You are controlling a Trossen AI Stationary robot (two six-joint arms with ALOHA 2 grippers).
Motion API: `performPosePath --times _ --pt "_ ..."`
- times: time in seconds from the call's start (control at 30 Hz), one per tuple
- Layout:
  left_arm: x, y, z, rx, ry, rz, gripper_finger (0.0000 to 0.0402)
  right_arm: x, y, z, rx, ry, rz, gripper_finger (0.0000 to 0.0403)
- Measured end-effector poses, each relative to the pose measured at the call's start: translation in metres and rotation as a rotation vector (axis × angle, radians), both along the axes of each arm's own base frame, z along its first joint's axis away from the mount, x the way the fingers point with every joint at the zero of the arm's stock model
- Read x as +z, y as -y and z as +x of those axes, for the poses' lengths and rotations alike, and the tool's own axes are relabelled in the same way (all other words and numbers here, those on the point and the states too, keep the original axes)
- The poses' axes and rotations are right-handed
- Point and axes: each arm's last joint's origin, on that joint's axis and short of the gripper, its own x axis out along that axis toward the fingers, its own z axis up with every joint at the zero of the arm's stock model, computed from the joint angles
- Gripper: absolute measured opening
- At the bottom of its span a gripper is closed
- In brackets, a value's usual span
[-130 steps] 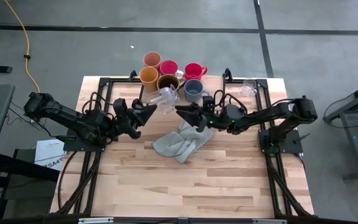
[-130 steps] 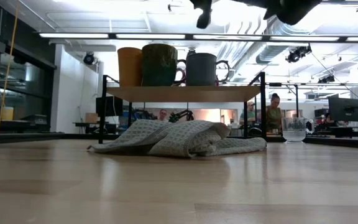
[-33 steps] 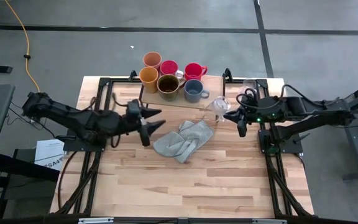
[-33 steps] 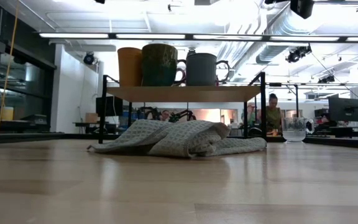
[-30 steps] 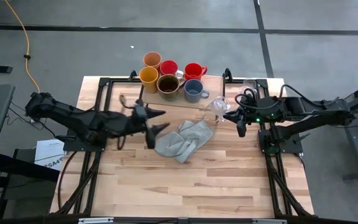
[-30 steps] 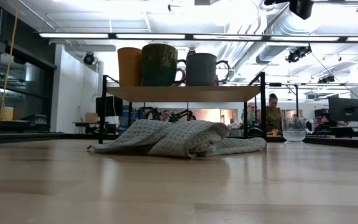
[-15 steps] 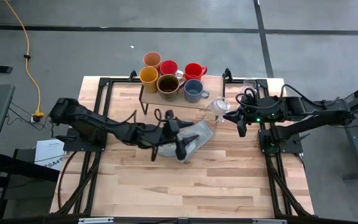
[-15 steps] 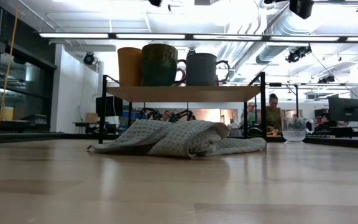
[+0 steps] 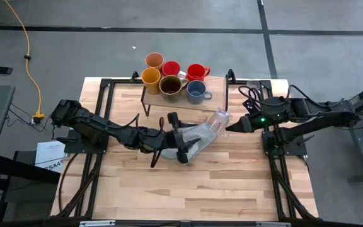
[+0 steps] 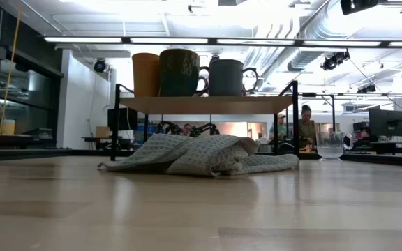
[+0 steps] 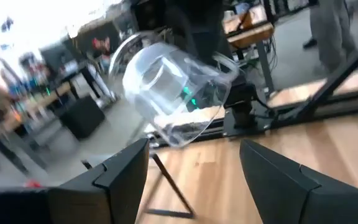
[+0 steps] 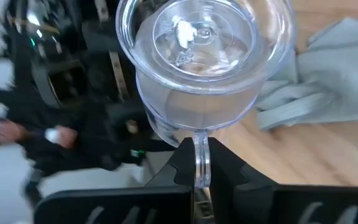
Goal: Stack small to large cups/mugs on shelf
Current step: Put the left transparent mug on the shelf
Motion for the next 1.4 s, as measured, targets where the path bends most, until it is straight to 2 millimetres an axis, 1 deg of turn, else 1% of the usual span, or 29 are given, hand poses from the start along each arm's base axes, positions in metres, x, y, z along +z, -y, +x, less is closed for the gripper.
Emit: performPosePath --times 0.17,0.27,0.47,0.53,0.6,0.67,0.77,0.83,0.9,0.93,1.03,1.13,1.2,1.27,1.33,1.4 --pt "0.005 -0.001 0.000 0.015 -0.072 0.234 0.0241 0.004 0.000 0.002 -0.048 0.038 0.100 0.0000" --pt "0.007 -0.006 0.001 0.039 -0.092 0.310 0.0241 0.004 0.000 0.003 -0.064 0.032 0.135 0.0000" --pt "0.010 -0.023 0.003 0.073 -0.065 0.316 0.0241 0.004 0.000 0.007 -0.074 0.041 0.153 0.0000" --pt "0.007 -0.027 0.007 0.068 -0.061 0.326 0.0241 0.006 0.000 0.008 -0.073 0.054 0.155 0.0000" --pt "0.003 -0.027 0.009 0.039 -0.083 0.353 0.0241 0.007 0.000 0.008 -0.078 0.064 0.155 0.0000" --pt "0.000 -0.024 0.017 0.010 -0.082 0.392 0.0241 0.006 0.000 0.008 -0.083 0.058 0.160 0.0000" --pt "-0.007 -0.022 0.026 0.040 -0.143 0.453 0.0241 0.006 0.000 0.007 -0.083 0.057 0.159 0.0000" --pt "-0.005 -0.023 0.033 0.064 -0.125 0.454 0.0241 0.006 0.000 0.007 -0.083 0.055 0.158 0.0000" --pt "0.003 -0.025 0.035 0.106 -0.110 0.445 0.0241 0.006 0.000 0.007 -0.084 0.054 0.158 0.0000" --pt "0.008 -0.025 0.038 0.115 -0.073 0.436 0.0241 0.006 0.000 0.007 -0.084 0.052 0.158 0.0000" --pt "0.014 -0.025 0.041 0.157 -0.048 0.415 0.0241 0.006 0.000 0.007 -0.084 0.051 0.158 0.0000" --pt "0.017 -0.028 0.041 0.160 -0.023 0.392 0.0238 0.006 0.000 0.007 -0.084 0.051 0.158 0.0000" --pt "0.018 -0.029 0.040 0.173 -0.025 0.388 0.0227 0.006 0.000 0.007 -0.086 0.053 0.159 0.0000" --pt "0.017 -0.031 0.040 0.180 -0.033 0.392 0.0205 0.006 0.000 0.007 -0.090 0.053 0.159 0.0000" --pt "0.017 -0.030 0.040 0.177 -0.037 0.393 0.0172 0.006 0.000 0.007 -0.089 0.056 0.160 0.0000" --pt "0.015 -0.030 0.041 0.167 -0.045 0.391 0.0128 0.006 0.000 0.007 -0.088 0.056 0.160 0.0000"
